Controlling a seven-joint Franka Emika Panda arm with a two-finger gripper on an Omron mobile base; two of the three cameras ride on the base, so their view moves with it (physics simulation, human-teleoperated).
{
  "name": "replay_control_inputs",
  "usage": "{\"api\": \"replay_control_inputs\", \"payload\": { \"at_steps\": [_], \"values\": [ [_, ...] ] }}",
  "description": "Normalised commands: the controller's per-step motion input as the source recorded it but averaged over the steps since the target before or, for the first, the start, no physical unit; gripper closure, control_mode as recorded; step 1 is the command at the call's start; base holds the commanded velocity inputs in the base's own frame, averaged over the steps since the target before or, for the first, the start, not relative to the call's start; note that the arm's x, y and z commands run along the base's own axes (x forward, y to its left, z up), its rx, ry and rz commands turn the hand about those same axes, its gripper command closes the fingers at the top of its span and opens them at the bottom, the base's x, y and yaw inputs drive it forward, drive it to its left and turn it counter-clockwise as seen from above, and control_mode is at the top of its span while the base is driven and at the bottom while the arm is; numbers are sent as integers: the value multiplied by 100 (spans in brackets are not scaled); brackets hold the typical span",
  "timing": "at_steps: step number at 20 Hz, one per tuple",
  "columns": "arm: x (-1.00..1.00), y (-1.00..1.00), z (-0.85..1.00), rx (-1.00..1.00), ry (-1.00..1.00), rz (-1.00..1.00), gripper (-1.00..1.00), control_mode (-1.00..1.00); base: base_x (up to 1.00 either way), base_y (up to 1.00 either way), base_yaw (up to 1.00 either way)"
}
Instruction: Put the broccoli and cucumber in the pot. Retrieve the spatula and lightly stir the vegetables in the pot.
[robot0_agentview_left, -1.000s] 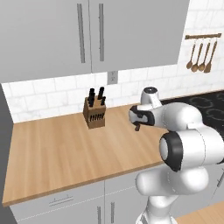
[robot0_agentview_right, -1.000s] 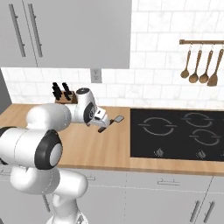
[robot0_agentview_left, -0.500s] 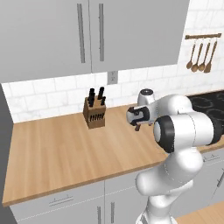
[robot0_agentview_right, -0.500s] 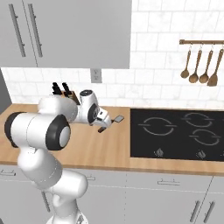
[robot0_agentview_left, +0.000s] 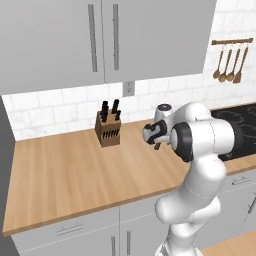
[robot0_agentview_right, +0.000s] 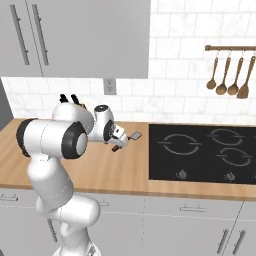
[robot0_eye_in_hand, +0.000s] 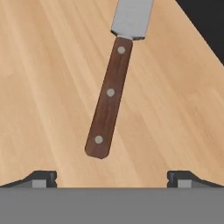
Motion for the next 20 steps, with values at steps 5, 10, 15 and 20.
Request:
{"api": "replay_control_inputs", "payload": {
  "at_steps": [5,10,15,20],
  "values": [
    [20,0,-23,1,0,-1,-100,-100,0,0,0],
    [20,0,-21,2,0,-1,-100,-100,0,0,0],
    [19,0,-19,2,0,-1,-100,-100,0,0,0],
    [10,0,-20,1,0,-1,-100,-100,0,0,0]
  ]
}}
